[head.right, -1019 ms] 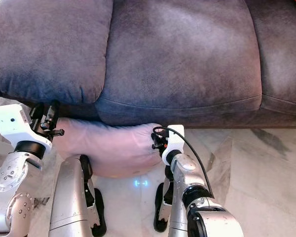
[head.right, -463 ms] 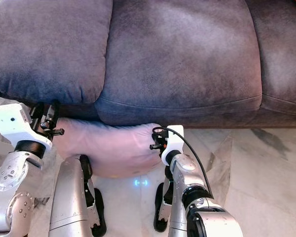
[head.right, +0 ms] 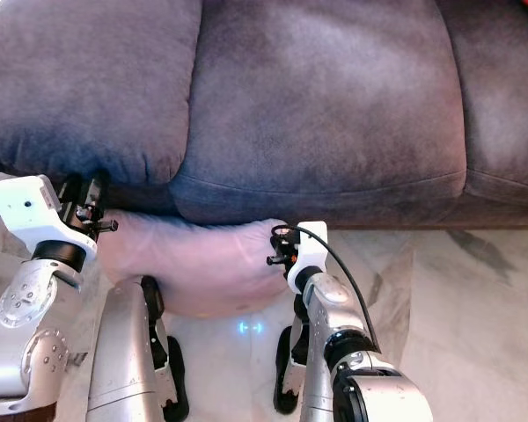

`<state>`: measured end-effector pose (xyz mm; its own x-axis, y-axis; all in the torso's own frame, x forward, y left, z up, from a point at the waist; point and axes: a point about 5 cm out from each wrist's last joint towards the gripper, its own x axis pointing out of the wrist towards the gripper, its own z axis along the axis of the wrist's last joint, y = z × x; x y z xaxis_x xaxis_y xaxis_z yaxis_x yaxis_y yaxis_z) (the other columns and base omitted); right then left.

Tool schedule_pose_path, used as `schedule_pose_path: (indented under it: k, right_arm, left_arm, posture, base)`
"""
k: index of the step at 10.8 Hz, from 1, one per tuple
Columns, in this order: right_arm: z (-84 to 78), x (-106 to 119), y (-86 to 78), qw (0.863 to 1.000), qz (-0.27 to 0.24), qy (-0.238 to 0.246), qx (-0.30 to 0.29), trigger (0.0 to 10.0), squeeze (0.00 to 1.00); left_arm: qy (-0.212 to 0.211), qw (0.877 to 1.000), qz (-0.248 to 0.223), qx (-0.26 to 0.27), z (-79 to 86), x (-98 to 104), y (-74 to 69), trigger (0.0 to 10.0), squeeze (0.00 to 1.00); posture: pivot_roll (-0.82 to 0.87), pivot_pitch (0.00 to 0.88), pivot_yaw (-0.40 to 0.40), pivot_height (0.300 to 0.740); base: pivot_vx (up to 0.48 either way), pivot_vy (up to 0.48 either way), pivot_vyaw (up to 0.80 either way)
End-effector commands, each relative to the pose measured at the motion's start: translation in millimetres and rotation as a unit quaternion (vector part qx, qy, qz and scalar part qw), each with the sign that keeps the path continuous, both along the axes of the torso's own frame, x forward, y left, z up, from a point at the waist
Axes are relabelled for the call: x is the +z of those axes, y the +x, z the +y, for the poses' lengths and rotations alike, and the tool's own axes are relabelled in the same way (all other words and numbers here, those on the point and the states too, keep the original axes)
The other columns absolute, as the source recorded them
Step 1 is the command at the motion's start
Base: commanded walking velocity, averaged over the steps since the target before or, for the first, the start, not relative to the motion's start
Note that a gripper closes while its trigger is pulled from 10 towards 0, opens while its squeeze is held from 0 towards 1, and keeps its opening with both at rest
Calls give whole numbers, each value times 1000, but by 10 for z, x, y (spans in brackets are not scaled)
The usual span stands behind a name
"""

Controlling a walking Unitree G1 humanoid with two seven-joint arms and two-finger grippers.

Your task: Move the pillow to the sofa from floor

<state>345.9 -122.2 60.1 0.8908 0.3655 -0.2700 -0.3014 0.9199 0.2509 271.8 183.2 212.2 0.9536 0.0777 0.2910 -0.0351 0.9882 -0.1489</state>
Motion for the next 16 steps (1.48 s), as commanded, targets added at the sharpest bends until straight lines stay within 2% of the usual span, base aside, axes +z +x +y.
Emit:
schedule_pose_path:
  k: [1, 3, 5, 9, 12, 14, 16]
  right_arm:
    - [-4, 33, 10, 1000, -16, -6, 0, 10000, 0]
    - [-67, 128, 57, 999, -45, -7, -15, 10000, 0]
    - [-118, 97, 33, 998, -49, -3, -46, 10000, 0]
    - [-125, 95, 30, 997, -53, -4, -60, 10000, 0]
    - [-104, 76, 20, 997, -50, -3, -64, 10000, 0]
    - [-120, 77, 18, 996, -53, -3, -67, 10000, 0]
    - [-133, 71, 18, 996, -50, -5, -73, 10000, 0]
  left_arm:
    - [2, 1000, 5, 15, 67, -59, 28, 10000, 0]
    - [4, 1000, 11, 21, 116, -173, 128, 10000, 0]
    - [3, 999, 26, 22, 140, -323, 176, 10000, 0]
    - [8, 1000, 21, 10, 97, -355, 228, 10000, 0]
    - [49, 997, -50, 15, 56, -74, 139, 10000, 0]
    - [77, 996, -51, 4, -19, -97, 21, 10000, 0]
    - [77, 995, -55, 13, 17, -68, 26, 10000, 0]
  posture:
    - [259, 301, -35, 486]
    - [246, 254, -42, 486]
    - [233, 236, -36, 486]
    - [231, 233, -25, 486]
    - [240, 238, -21, 486]
    - [244, 235, -24, 486]
    - [244, 228, -28, 486]
  base:
    - [0, 0, 0]
    - [0, 0, 0]
    - [0, 0, 0]
    - [0, 0, 0]
    - [0, 0, 0]
    - [0, 0, 0]
    - [0, 0, 0]
